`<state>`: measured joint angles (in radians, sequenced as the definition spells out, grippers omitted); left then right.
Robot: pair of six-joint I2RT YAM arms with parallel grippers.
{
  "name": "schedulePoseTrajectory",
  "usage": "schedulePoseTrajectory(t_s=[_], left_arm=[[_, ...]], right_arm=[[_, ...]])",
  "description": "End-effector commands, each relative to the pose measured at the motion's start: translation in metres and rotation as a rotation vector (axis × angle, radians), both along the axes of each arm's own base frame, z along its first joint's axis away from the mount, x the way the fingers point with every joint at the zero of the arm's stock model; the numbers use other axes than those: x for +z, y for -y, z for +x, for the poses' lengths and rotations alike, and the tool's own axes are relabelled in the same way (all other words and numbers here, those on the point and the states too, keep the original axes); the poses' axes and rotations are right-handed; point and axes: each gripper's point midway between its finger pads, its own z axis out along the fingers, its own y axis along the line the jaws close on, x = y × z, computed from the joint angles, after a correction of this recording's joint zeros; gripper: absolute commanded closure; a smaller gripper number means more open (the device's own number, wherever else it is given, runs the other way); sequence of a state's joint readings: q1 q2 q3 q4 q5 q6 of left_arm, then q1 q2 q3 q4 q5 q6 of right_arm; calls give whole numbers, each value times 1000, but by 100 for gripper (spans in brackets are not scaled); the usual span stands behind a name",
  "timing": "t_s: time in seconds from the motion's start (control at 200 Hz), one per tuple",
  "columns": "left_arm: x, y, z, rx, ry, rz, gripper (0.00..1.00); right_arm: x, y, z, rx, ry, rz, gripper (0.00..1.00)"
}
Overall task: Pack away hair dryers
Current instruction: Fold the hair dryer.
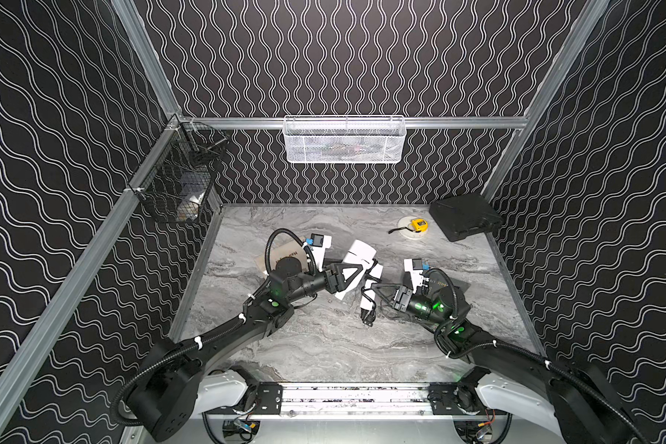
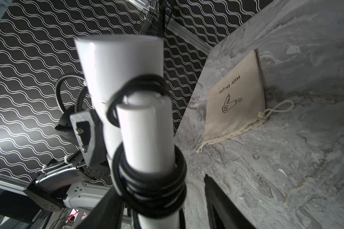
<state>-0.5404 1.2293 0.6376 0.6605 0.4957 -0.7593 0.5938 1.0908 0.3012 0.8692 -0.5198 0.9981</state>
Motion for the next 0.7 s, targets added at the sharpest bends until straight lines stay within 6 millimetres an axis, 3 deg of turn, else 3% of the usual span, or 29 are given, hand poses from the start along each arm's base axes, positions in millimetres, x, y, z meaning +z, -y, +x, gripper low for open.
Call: schedulePoseTrajectory(t_s=[0.0,0.375,0.695], left_arm=[[41,2,-3,-39,84,-139,100],[36,0,-2,-41,65,-134,100],[31,-6,-2,-13,50,-221,100]], right_arm=[[14,-5,-9,61,57,59,38],[18,-7,-7,67,71,50,62],[43,-16,-9,101,111,119,84]])
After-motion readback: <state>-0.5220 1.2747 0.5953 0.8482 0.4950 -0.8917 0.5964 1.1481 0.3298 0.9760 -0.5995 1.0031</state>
